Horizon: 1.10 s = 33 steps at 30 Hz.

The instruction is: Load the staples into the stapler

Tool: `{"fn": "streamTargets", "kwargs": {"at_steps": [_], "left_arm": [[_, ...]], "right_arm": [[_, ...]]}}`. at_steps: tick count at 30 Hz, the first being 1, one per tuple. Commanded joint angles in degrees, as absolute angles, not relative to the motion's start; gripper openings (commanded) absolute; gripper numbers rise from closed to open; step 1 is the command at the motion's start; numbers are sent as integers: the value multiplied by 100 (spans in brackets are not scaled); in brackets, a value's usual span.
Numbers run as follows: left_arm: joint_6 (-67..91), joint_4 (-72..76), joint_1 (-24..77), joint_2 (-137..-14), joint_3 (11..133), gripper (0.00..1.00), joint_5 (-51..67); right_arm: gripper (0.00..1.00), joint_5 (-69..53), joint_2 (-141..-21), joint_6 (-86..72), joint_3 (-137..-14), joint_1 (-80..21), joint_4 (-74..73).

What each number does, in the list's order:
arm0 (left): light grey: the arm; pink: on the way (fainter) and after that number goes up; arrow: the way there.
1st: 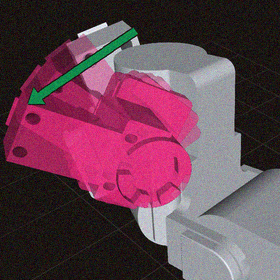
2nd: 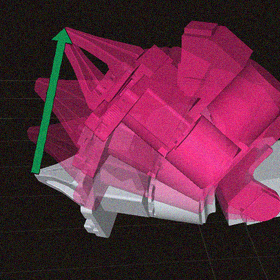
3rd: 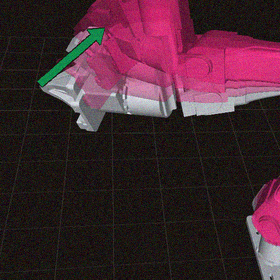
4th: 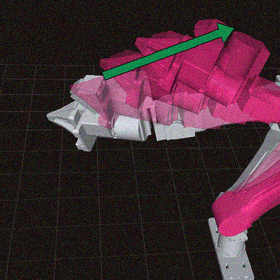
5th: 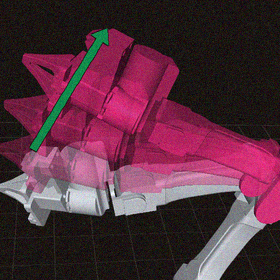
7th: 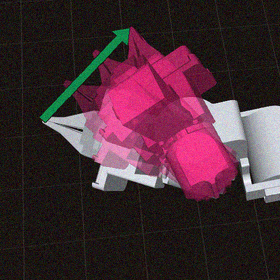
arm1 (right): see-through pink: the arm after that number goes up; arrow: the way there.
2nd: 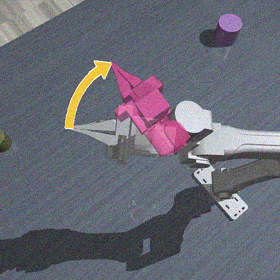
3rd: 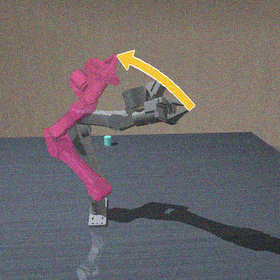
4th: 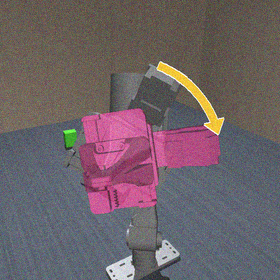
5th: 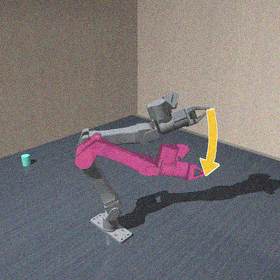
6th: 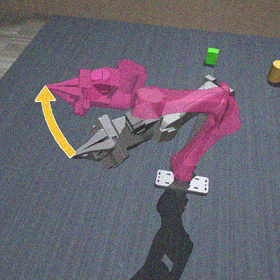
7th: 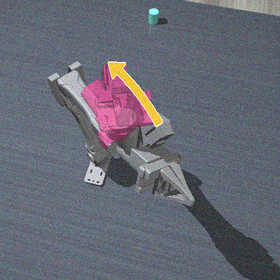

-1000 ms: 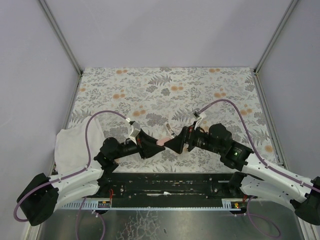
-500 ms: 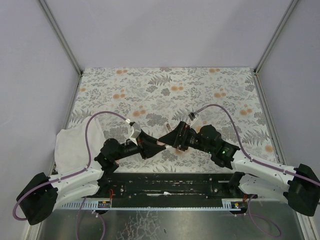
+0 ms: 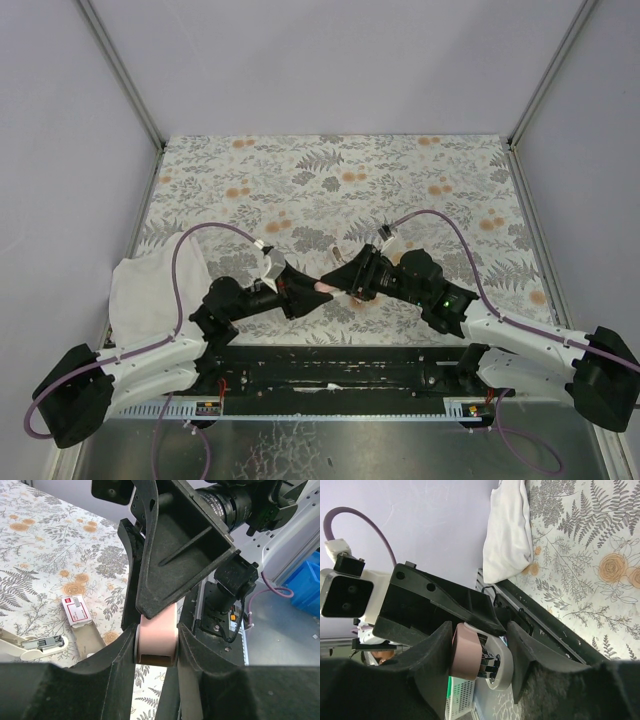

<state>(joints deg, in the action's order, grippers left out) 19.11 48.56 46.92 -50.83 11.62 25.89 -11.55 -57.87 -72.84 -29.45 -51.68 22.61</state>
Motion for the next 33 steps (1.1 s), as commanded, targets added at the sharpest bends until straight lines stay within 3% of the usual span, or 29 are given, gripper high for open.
{"fn": "streamTargets", "kwargs": {"at_steps": [1, 6, 8, 11, 12, 15, 16, 18, 21, 24, 25, 27, 28, 33], "left_arm": [[1299, 3964, 4754, -5131, 1534, 24, 2447], [985, 3139, 4765, -5184, 1792, 27, 2505], [959, 3057, 4772, -5194, 1818, 21, 2542], [954, 3039, 4796, -5248, 1860, 5, 2601], [943, 3031, 4812, -5271, 1868, 0, 2575], [896, 3084, 4896, -5287, 1828, 0, 2359], [878, 3131, 4928, -5258, 1795, 0, 2258], [858, 3211, 4983, -5176, 1717, 0, 2079], [806, 3232, 5047, -5042, 1653, 0, 1854], [767, 3222, 5091, -4961, 1612, 0, 1734], [758, 3219, 5105, -4954, 1609, 0, 1713], [718, 3206, 5139, -4977, 1612, 0, 1690], [694, 3181, 5160, -5005, 1624, 0, 1656], [584, 3129, 5308, -5152, 1680, 0, 1471]], "right_arm": [[0, -1109, -5633, -7382, -3026, -5206, 2444], [0, -945, -5501, -6914, -3291, -5206, 1726], [0, -933, -5485, -6778, -3385, -5208, 1540], [1, -985, -5546, -6576, -3570, -5208, 1221], [10, -1023, -5579, -6533, -3628, -5211, 1184], [56, -1114, -5600, -6528, -3673, -5210, 1228], [67, -1159, -5603, -6541, -3680, -5207, 1256], [76, -1226, -5620, -6578, -3691, -5209, 1267], [79, -1311, -5632, -6685, -3642, -5209, 1323], [71, -1346, -5654, -6787, -3554, -5204, 1367], [58, -1372, -5672, -6814, -3525, -5209, 1390], [10, -1405, -5702, -6892, -3464, -5211, 1446], [1, -1417, -5720, -6913, -3430, -5206, 1465], [0, -1376, -5704, -6995, -3300, -5212, 1580]]}}
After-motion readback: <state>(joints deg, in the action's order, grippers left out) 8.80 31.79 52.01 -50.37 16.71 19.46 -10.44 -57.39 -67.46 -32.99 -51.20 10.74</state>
